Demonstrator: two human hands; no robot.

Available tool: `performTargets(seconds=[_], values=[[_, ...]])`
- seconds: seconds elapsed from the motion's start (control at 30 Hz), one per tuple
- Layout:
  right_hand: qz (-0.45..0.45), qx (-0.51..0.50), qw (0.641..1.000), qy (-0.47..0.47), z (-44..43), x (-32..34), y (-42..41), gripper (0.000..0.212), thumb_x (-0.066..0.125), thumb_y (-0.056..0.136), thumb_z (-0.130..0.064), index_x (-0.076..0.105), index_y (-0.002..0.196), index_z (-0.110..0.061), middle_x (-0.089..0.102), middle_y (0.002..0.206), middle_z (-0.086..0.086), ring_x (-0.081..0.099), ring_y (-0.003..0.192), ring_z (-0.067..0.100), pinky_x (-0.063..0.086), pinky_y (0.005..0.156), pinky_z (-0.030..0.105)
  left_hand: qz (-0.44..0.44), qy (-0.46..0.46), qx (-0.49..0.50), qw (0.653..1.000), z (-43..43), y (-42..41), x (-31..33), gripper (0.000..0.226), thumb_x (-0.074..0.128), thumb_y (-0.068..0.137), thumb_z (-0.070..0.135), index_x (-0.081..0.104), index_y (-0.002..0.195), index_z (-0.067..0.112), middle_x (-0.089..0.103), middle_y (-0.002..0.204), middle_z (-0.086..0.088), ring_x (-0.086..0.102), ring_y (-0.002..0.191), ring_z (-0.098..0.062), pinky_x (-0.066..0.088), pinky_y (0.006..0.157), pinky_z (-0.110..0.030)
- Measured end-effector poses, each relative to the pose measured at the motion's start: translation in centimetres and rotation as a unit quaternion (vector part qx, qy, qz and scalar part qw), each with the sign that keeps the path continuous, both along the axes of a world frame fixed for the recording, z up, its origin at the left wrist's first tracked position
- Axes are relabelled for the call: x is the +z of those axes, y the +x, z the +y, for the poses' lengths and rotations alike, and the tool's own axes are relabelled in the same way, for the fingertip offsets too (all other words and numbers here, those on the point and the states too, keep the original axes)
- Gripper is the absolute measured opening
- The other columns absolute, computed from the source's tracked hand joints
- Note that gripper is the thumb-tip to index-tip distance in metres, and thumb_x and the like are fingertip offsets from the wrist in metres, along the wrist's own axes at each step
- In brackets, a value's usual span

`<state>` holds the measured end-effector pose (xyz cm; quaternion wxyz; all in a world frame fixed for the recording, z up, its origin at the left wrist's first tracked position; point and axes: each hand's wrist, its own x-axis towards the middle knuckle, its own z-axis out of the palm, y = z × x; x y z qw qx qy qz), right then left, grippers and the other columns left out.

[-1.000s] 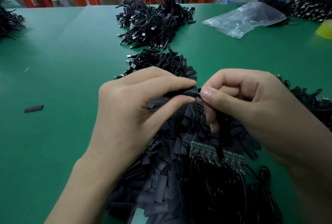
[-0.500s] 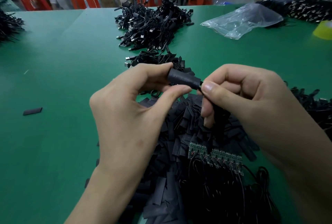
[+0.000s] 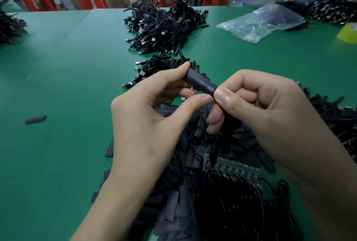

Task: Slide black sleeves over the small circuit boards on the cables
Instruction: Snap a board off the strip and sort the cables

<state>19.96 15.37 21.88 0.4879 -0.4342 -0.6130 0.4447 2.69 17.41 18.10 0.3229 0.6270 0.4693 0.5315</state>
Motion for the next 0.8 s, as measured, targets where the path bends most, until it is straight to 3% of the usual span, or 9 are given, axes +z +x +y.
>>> performTargets(seconds=[0.07,0.2,0.33,0.43,0.53,0.6,0.7,0.8], values=[[-0.003,0.0,1.0,-0.001,0.1,-0.1,0.2,0.016,0.062,0.097,-0.009,0.069,0.083,-0.004,0.076,0.07,0.007,0.075,0.062,0.02,0.059,0.067,0.022,0.009,0.046,0.033,0.998,-1.2,-0.2,0.5,0.051,0.083,0.076,0.042,0.068,0.125,0.037,0.076,0.103,0.011,0.073,0.099,-0.007,0.054,0.095,-0.022],[0.018,-0.012,1.0,-0.004,0.4,-0.4,0.3,0.015,0.062,0.098,-0.009,0.07,0.085,-0.005,0.077,0.072,0.008,0.076,0.064,0.021,0.06,0.066,0.024,-0.016,0.081,0.088,0.993,-0.9,0.7,0.8,0.041,0.089,0.077,0.017,0.075,0.116,0.02,0.077,0.095,0.009,0.075,0.086,-0.009,0.058,0.086,-0.025],[0.018,-0.023,0.999,-0.019,0.6,-0.7,0.7,0.015,0.063,0.098,-0.012,0.07,0.086,-0.007,0.077,0.074,0.009,0.077,0.066,0.023,0.063,0.067,0.031,0.018,0.099,0.056,0.993,-1.1,0.5,0.6,0.037,0.085,0.082,0.015,0.075,0.118,0.021,0.077,0.1,0.011,0.075,0.089,-0.006,0.057,0.087,-0.022],[0.038,-0.041,0.998,-0.029,0.7,-0.6,0.9,0.014,0.063,0.098,-0.011,0.07,0.087,-0.006,0.077,0.074,0.009,0.076,0.066,0.022,0.063,0.065,0.03,0.038,-0.002,0.004,0.999,-0.7,0.5,0.3,0.044,0.077,0.086,0.031,0.07,0.128,0.024,0.077,0.103,0.012,0.073,0.095,-0.003,0.057,0.091,-0.023],[0.092,-0.069,0.993,-0.035,0.8,-0.4,0.9,0.017,0.063,0.098,-0.011,0.07,0.083,-0.007,0.077,0.074,0.01,0.074,0.062,0.021,0.059,0.058,0.026,0.087,-0.123,-0.15,0.977,-0.7,1.0,-0.5,0.037,0.063,0.09,0.045,0.074,0.118,0.023,0.077,0.103,0.005,0.072,0.101,-0.016,0.055,0.097,-0.044],[0.117,-0.072,0.989,-0.048,0.7,-0.4,0.8,0.017,0.062,0.099,-0.011,0.068,0.083,-0.007,0.076,0.076,0.013,0.076,0.067,0.026,0.061,0.058,0.031,0.099,-0.14,-0.209,0.963,-1.1,1.7,-1.0,0.032,0.062,0.094,0.041,0.076,0.109,0.016,0.075,0.105,-0.009,0.068,0.104,-0.031,0.052,0.094,-0.05],[0.119,-0.067,0.989,-0.056,1.0,-0.7,0.9,0.016,0.062,0.1,-0.01,0.068,0.085,-0.005,0.077,0.078,0.014,0.077,0.071,0.029,0.062,0.059,0.033,0.05,-0.134,-0.199,0.969,-1.2,2.4,-1.5,0.028,0.068,0.093,0.029,0.074,0.1,0.003,0.072,0.1,-0.019,0.067,0.096,-0.037,0.052,0.09,-0.054],[0.011,-0.094,0.995,-0.022,1.5,-1.2,1.7,0.015,0.065,0.1,-0.018,0.074,0.089,-0.015,0.08,0.085,0.003,0.078,0.078,0.026,0.065,0.07,0.04,0.059,-0.143,-0.191,0.969,-1.1,2.4,-1.8,0.031,0.065,0.094,0.036,0.067,0.091,0.005,0.068,0.09,-0.029,0.067,0.084,-0.047,0.054,0.083,-0.06]])
